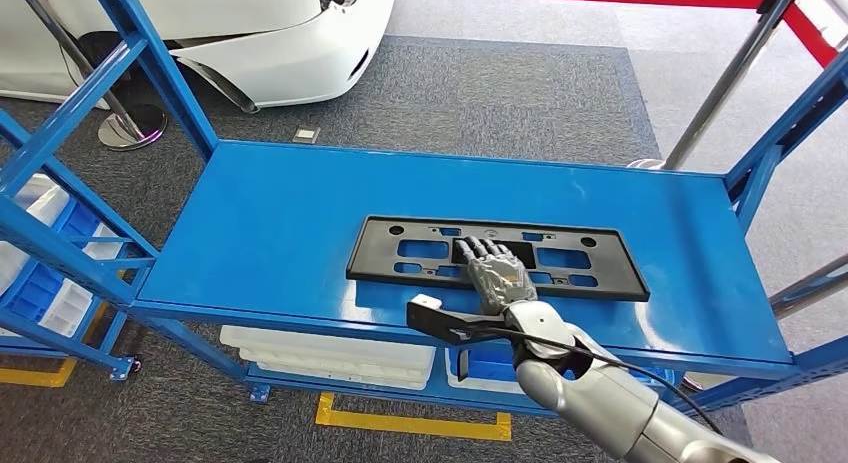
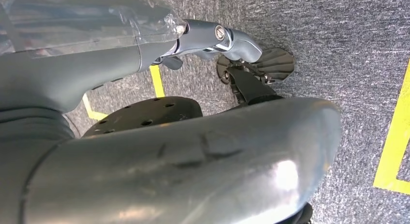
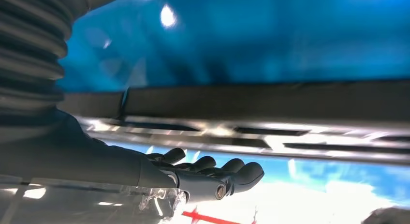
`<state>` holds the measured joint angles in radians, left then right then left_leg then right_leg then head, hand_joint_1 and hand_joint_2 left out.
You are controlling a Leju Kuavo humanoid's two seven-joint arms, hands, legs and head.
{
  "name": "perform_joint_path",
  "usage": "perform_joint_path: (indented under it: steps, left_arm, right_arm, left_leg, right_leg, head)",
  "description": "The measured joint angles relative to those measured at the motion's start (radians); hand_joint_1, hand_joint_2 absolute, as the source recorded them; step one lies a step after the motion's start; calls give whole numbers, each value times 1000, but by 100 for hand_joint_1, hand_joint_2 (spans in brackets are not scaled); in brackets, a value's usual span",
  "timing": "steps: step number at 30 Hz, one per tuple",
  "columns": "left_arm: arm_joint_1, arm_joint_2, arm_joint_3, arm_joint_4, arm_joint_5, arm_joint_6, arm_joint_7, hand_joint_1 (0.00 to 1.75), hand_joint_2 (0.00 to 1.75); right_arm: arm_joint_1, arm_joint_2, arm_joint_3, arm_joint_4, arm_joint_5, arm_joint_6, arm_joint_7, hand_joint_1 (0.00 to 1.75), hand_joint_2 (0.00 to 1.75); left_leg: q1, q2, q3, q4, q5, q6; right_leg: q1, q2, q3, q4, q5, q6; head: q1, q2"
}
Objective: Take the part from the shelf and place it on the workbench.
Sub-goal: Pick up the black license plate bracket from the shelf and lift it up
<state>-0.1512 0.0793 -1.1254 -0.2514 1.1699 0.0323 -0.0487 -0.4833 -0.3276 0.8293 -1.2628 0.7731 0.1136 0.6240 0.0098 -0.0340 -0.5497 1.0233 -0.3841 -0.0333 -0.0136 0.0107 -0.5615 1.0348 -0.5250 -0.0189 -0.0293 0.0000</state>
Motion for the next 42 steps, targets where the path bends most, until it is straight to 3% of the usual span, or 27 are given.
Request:
perform_joint_path:
  steps: [1,6,33,42]
  left_arm:
    - [0,0,0,0,-4,0,1,0,0]
    - [-1,0,0,0,-16,-1,7,0,0]
    - [-5,-3,0,0,-31,-12,-6,0,0]
    - [-5,-3,0,0,-48,-30,-83,0,0]
  right_arm:
    - [0,-3,0,1,26,-7,8,175,175]
    - [2,-16,-1,2,103,-21,31,175,175]
    - [45,-28,-38,-24,122,-81,17,175,175]
    - [36,-49,-71,-215,254,-22,64,175,175]
  left_leg:
    - [0,0,0,0,0,0]
    - [0,0,0,0,0,0]
    - [0,0,0,1,0,0]
    - [0,0,0,1,0,0]
  right_leg:
    - [0,0,0,0,0,0]
    - [0,0,0,0,0,0]
    - [0,0,0,0,0,0]
    - [0,0,0,0,0,0]
  head:
    - [0,0]
    - [0,0]
    - [0,0]
    - [0,0]
